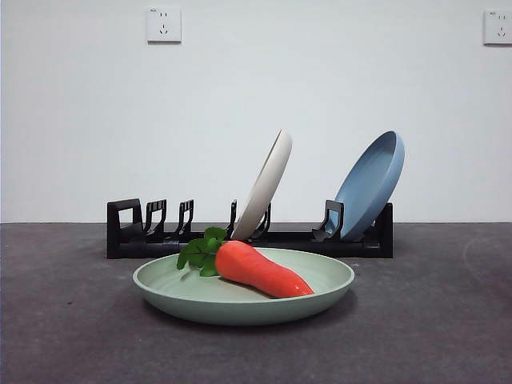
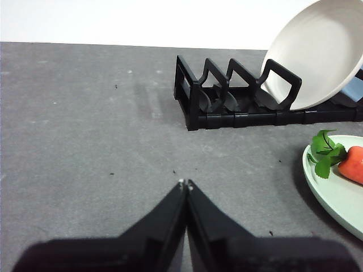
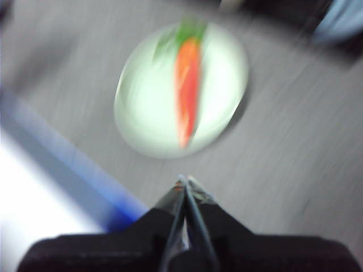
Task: Take the green plate from the plate rack,put the plate on the table,take the carrot from the table,put the carrot in the plate
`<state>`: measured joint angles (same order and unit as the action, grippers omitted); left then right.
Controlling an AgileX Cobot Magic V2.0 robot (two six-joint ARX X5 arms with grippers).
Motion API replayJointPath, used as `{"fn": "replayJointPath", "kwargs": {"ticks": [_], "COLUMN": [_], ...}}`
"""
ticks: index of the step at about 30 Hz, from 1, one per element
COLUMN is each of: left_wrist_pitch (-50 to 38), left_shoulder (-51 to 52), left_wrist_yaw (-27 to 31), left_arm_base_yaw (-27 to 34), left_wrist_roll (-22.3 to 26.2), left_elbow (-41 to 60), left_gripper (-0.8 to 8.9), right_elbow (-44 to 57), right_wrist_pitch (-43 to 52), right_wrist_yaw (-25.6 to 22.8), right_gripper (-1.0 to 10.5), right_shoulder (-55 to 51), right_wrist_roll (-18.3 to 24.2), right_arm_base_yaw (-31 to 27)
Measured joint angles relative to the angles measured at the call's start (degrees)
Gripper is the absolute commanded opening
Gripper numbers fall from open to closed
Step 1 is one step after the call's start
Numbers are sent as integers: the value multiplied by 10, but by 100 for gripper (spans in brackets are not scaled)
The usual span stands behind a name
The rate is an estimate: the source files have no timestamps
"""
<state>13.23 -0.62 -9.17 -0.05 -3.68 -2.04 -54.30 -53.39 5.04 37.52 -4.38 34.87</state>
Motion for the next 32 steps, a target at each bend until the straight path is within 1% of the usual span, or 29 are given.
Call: {"fn": "replayJointPath", "kwargs": {"ticks": [4,7,9,11,13,16,18,21,24,27,32], "left_wrist_pitch": [0,0,0,0,0,0,0,0,0,0,0], "left_shoulder": [0,0,0,0,0,0,0,0,0,0,0], "left_wrist_yaw": [0,0,0,0,0,0,0,0,0,0,0], "left_arm_base_yaw": [0,0,0,0,0,0,0,0,0,0,0], "left_wrist_roll": [0,0,0,0,0,0,0,0,0,0,0], "left_elbow": [0,0,0,0,0,0,0,0,0,0,0], "left_gripper": [-3,-3,-3,-3,-3,-3,-3,-3,-3,-3,-3], "right_elbow": [44,112,168,229,294,379,426,486,513,516,516], "right_wrist_pitch": [118,192,249,305,359,430,449,445,439,429,403], "right_wrist_yaw": [50,50,50,50,50,44,37,33,33,33,33], "right_gripper": [1,1,1,1,0,1,1,1,1,1,1], "right_shoulder": [-72,-127,-161,-196,-234,-281,-307,-337,-355,-368,-372], "right_wrist_roll": [4,8,9,7,-2,-11,-18,-30,-37,-38,-24], "right_arm_base_yaw": [-118,-201,-244,-270,-280,-281,-281,-281,-281,-281,-281]}}
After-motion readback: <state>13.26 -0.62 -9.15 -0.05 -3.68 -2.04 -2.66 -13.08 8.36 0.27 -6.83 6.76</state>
